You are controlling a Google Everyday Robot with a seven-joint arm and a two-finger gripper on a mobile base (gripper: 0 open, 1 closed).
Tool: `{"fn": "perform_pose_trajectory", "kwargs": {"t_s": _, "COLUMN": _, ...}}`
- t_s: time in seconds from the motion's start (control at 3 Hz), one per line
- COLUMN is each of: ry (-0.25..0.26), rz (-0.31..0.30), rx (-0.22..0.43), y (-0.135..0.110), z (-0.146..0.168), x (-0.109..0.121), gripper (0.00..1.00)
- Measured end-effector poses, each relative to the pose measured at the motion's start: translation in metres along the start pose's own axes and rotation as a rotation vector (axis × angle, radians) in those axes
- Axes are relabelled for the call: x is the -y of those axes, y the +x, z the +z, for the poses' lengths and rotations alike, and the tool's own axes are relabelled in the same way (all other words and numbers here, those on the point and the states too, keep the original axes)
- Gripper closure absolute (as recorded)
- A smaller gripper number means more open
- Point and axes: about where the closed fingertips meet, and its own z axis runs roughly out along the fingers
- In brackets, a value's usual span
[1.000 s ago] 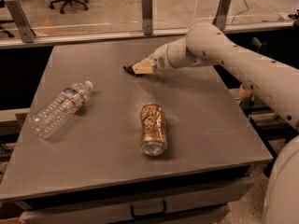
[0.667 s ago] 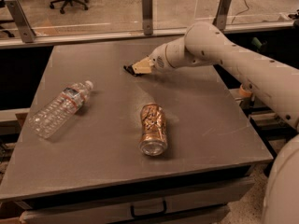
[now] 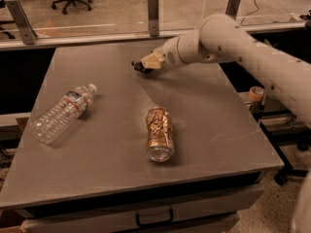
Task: Pick rxbar chocolate
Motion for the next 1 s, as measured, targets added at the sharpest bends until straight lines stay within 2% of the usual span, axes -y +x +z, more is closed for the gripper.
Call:
{"fn": "perform_pose_trajectory", "kwargs": {"t_s": 0.33, "ry": 0.015, "rz": -0.181, "rx": 0.132, "y": -0.069, "z": -0.068, "x": -0.01, "gripper": 1.0}}
{"fn": "perform_pose_trajectory", "kwargs": {"t_s": 0.67, "ry": 0.0, "rz": -0.286, "rx": 0.244, "y": -0.107, "z": -0.11, "x": -0.017, "gripper": 1.0}}
{"fn": "perform_pose_trajectory", "kwargs": {"t_s": 1.0, "ry": -0.001, "rz": -0.286, "rx": 0.244, "y": -0.107, "z": -0.11, "x": -0.017, "gripper": 1.0}}
